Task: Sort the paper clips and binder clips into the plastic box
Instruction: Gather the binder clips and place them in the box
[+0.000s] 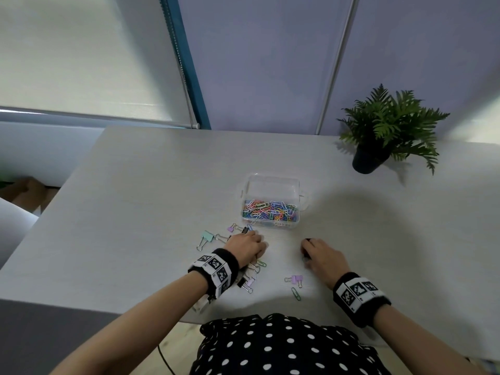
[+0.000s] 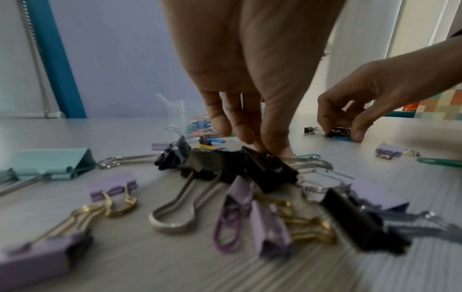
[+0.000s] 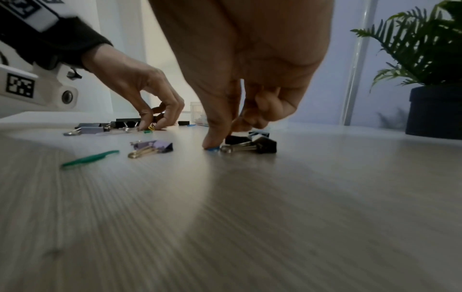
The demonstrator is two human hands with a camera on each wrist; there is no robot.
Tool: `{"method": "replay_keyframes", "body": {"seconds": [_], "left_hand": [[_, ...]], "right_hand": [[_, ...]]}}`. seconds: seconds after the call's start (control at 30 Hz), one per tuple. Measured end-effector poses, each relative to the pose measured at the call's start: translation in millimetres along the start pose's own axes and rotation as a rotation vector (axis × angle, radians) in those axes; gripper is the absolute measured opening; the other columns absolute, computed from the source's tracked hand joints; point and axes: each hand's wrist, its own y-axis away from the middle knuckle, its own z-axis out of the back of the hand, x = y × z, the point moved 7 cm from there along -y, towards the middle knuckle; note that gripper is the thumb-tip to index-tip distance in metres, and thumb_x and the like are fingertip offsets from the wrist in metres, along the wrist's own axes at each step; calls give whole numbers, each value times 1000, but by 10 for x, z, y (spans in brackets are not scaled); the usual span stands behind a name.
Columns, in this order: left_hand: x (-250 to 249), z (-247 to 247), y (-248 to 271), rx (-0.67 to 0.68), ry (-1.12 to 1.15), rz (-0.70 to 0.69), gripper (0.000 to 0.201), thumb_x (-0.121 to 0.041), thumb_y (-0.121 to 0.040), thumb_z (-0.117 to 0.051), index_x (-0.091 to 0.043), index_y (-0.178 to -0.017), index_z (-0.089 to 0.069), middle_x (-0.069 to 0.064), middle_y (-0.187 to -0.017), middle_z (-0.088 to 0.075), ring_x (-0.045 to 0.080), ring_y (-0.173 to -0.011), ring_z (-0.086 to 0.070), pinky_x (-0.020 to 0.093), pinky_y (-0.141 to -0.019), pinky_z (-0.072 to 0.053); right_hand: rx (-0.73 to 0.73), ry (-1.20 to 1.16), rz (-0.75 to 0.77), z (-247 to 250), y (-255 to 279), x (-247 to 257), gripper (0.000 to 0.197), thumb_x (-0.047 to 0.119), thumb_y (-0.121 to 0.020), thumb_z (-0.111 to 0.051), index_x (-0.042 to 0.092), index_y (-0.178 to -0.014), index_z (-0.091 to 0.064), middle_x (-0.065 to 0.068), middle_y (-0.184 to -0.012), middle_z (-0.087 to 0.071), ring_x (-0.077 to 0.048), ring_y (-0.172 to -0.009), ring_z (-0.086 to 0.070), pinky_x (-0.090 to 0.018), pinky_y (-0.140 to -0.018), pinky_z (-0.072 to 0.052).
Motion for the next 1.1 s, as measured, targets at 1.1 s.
{"method": "replay_keyframes", "body": {"seconds": [1.1], "left_hand": [[590, 471, 36, -188, 565, 179, 15, -1, -87, -48, -8, -93, -60, 6, -86, -73, 16, -76, -67, 23, -80, -51]], "right_hand": [[196, -82, 262, -363, 310, 369, 10, 15, -85, -50, 16, -88, -41, -10, -110, -49, -23, -101, -46, -28, -70, -27]]}}
